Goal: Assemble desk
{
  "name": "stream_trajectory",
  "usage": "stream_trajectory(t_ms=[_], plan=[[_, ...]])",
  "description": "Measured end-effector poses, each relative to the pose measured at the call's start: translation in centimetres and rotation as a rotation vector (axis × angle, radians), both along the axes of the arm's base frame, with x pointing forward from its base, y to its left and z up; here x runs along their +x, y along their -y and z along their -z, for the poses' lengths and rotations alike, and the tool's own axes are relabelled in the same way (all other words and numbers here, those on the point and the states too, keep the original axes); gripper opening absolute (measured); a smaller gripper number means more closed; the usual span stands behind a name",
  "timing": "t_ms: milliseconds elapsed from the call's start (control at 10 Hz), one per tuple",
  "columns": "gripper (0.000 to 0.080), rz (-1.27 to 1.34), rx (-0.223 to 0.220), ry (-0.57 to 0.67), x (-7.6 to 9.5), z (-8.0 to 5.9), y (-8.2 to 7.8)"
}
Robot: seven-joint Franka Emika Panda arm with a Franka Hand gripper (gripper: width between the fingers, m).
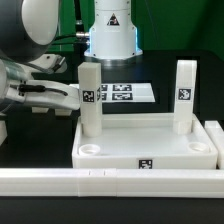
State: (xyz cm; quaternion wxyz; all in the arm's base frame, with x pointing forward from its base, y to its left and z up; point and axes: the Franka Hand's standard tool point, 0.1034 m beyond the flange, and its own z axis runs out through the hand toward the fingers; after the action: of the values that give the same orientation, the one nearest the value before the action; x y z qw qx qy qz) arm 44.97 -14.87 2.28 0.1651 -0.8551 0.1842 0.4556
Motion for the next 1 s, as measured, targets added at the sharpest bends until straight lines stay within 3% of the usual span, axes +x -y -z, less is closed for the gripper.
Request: stream_trajectory(t_ms=[300,600,1000], plan=[[0.0648,0.002,-0.004,0.005,0.0,0.2,0.2],[0.0648,0.003,-0.021,0.012,-1.3,0.9,-0.7],[0.0648,0.01,-0.019,0.004,-1.8,1.1,-0.5]])
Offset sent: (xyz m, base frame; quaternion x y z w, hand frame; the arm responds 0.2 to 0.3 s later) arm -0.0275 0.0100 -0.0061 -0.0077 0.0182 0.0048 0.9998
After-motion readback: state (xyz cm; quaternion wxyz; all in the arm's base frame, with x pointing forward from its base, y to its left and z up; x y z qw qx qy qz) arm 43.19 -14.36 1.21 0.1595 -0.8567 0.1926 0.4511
